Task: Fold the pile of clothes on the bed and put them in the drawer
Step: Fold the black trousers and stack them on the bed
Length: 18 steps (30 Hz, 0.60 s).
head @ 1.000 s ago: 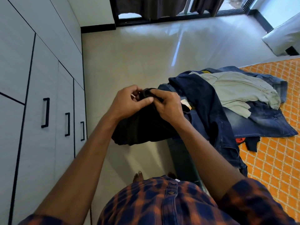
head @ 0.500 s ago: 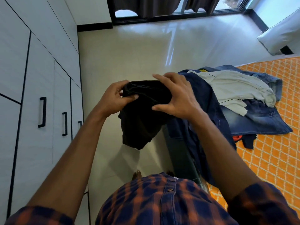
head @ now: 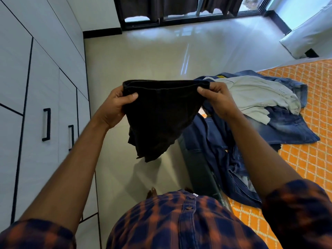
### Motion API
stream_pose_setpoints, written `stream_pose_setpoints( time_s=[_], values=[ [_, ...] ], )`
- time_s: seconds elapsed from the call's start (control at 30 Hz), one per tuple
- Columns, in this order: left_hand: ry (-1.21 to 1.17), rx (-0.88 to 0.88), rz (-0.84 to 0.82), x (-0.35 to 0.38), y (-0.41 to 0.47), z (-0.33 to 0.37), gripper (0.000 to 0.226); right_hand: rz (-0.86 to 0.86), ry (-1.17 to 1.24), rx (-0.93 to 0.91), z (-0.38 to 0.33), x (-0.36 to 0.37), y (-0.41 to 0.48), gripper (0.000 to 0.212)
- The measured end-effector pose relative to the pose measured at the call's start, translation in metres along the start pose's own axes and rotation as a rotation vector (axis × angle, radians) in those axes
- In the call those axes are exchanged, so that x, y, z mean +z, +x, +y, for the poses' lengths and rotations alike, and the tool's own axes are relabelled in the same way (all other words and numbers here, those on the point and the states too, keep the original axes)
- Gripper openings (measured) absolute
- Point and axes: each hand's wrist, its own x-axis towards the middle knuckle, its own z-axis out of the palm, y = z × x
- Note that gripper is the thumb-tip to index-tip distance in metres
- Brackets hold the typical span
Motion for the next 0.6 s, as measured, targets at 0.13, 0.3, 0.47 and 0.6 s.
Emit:
stream_pose_setpoints(
  time_s=[0.13,0.3,0.47,0.6],
  values=[
    [0.179,0.004,0.220,0.003,0.000,-0.003,0.027,0.084,0.142,0.045,0.001,0.029,0.003,0.032],
    [0.278,0.186,0.312,0.005,-0.007,0.006,0.019,0.088,0.280,0.007,-0.005,0.031,0.007,0.026],
    [0.216,0.013,0.304,0.016,-0.005,-0.006,0.020,0.086,0.237,0.100,-0.001,0.020,0.014,0.048],
    [0.185,-0.056,0.185,0.025,-0.021,-0.007,0.029,-0.048,0.212,0.186,0.001,0.000,-0.008,0.043]
  ],
)
